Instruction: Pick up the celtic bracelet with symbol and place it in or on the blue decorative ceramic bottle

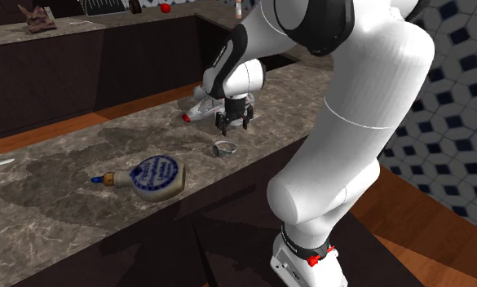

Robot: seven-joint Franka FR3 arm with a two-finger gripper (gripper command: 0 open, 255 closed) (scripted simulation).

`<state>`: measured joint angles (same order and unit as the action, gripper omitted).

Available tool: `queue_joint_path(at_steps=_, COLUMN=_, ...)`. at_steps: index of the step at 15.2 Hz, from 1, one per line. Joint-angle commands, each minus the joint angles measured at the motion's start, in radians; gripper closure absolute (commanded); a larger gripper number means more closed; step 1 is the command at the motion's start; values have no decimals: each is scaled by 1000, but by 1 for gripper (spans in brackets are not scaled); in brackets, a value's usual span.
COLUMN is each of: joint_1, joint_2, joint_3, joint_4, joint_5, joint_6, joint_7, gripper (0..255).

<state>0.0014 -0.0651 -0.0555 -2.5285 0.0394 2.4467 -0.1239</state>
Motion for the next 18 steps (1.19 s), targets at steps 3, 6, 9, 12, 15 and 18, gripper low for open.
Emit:
queue_joint_path(at_steps=3, joint_1=-1, joint_2=135, joint_3=-1, joint_4=35, joint_5=-2, joint_6=92, joint_7=-8, gripper=0)
queue_joint_path(at_steps=6, joint_1=-1, joint_2=173, joint_3=0, joint_4=30, joint_5=5, joint_6=134, joint_7=-12, gripper=0)
queue_joint_path(at_steps=9, joint_1=-2, joint_2=212, joint_3=2, joint_4=28, joint_5=12, joint_6=176, joint_7=-17, gripper=0)
queue_joint_path(at_steps=12, joint_1=-2, joint_2=220, joint_3=3, joint_4=27, joint_5=13, joint_6=184, joint_7=-18, gripper=0)
queue_joint_path(at_steps=15, joint_1=-2, joint_2=220, joint_3=3, joint_4=27, joint_5=13, joint_6=184, joint_7=-18, gripper=0)
queue_joint_path(at_steps=18, joint_1=-2, joint_2=220, joint_3=3, joint_4=27, joint_5=13, joint_6=184, joint_7=-18, gripper=255)
